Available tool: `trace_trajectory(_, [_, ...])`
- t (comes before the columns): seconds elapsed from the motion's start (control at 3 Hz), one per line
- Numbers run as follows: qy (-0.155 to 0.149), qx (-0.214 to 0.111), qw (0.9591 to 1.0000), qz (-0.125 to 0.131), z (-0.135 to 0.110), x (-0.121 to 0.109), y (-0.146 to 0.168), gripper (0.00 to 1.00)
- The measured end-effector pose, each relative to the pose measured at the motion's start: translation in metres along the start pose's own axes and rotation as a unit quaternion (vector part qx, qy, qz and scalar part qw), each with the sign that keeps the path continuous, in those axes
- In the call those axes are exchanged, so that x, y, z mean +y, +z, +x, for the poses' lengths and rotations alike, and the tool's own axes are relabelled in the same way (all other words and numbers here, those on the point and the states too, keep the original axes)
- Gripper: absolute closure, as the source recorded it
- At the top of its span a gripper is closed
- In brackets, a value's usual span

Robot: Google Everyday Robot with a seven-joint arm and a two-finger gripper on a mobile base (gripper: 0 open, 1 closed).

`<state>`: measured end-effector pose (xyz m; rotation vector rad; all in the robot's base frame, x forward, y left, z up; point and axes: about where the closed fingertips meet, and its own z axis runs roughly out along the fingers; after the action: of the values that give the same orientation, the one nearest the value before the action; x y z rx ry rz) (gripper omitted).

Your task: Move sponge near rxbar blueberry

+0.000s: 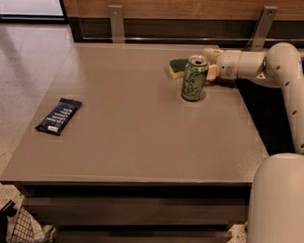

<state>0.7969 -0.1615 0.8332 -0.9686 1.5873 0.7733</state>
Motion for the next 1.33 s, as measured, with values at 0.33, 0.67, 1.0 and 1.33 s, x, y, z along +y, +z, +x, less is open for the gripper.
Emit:
trace_trajectory(0.33, [0.008, -0.004, 0.9999, -0.007, 0.005, 0.001, 0.007, 0.0])
trace_trajectory(0.67, [0.008, -0.004, 0.9999, -0.009, 0.005, 0.002, 0.011, 0.19])
trace_trajectory(1.0, [0.008, -0.004, 0.9999, -0.013, 0.005, 0.004, 0.016, 0.5])
trace_trajectory(1.33, [0.009, -0.004, 0.9998, -0.015, 0.005, 0.005, 0.019, 0.73])
